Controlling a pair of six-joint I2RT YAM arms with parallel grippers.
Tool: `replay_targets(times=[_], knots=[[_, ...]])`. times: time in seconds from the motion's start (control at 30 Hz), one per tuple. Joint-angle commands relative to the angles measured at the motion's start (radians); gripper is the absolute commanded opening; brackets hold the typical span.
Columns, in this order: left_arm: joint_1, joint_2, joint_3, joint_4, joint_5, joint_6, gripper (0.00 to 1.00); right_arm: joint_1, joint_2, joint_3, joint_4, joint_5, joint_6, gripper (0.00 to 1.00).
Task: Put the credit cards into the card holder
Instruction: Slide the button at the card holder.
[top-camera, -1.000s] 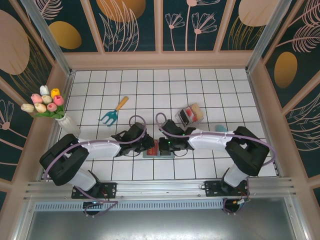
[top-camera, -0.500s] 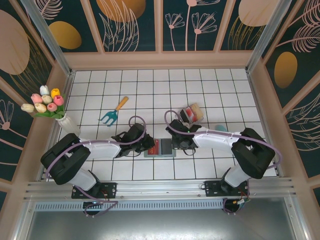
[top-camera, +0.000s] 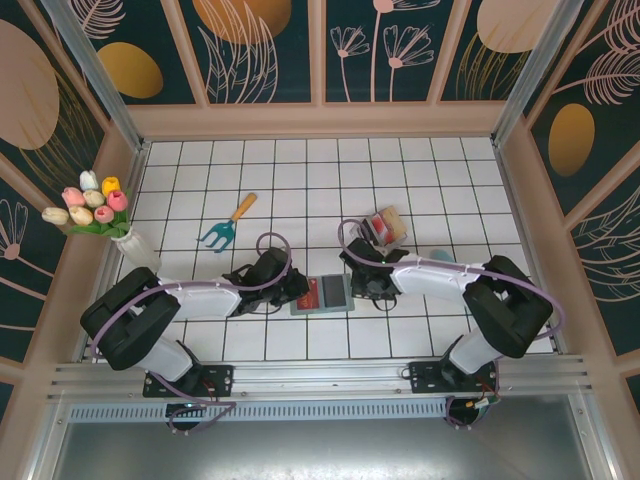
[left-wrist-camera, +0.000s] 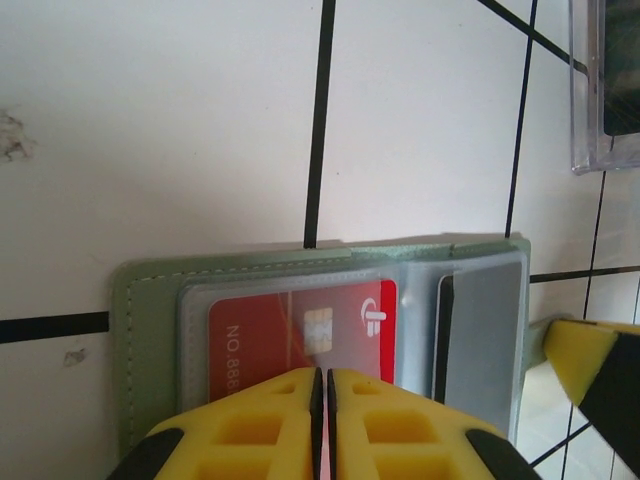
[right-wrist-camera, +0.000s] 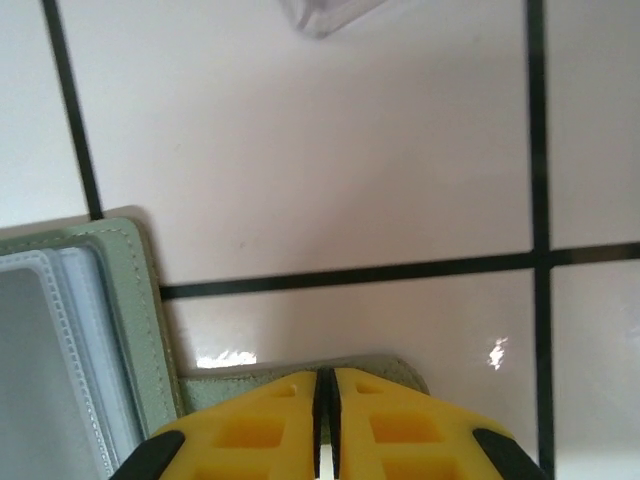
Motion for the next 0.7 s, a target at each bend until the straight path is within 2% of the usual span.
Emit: replay_targets(times=[0.0,0.13,0.2,0.3,0.43,0.5,0.6,0.67], knots=[[-0.001,0.015,-0.051,-0.115,-0.044,-0.014,0.14,-0.055,-0.008,-0.06,-0.104,0.043,-0.011,0.14],[-0.001,0.01,-0.052,-0.099,-0.039,-0.017,0.14,-0.089,-0.058,-0.064,-0.072,-0.006,-0.068,0.17],[-0.002,0.01,-0.047,-0.086,-0.03,-0.013,0.14,-0.121,-0.095,-0.051,-0.028,-0.108,-0.117,0.18],[-0.002,0.008,-0.022,-0.068,-0.01,-0.002,0.15,-0.156,-0.154,-0.001,-0.015,-0.162,-0.157,0.23],[-0.002,-0.026,0.02,-0.085,-0.017,0.015,0.17,-0.239,-0.199,0.079,-0.067,-0.126,-0.218,0.25],[-0.002,-0.045,0.047,-0.103,-0.021,0.031,0.19,-0.266,-0.217,0.126,-0.102,-0.06,-0.262,0.26],[-0.002,-0.08,0.081,-0.128,-0.038,0.05,0.23,-0.318,-0.236,0.183,-0.077,-0.044,-0.366,0.37],[-0.001,-0.093,0.109,-0.153,-0.061,0.06,0.27,-0.335,-0.202,0.231,-0.069,-0.041,-0.456,0.37]])
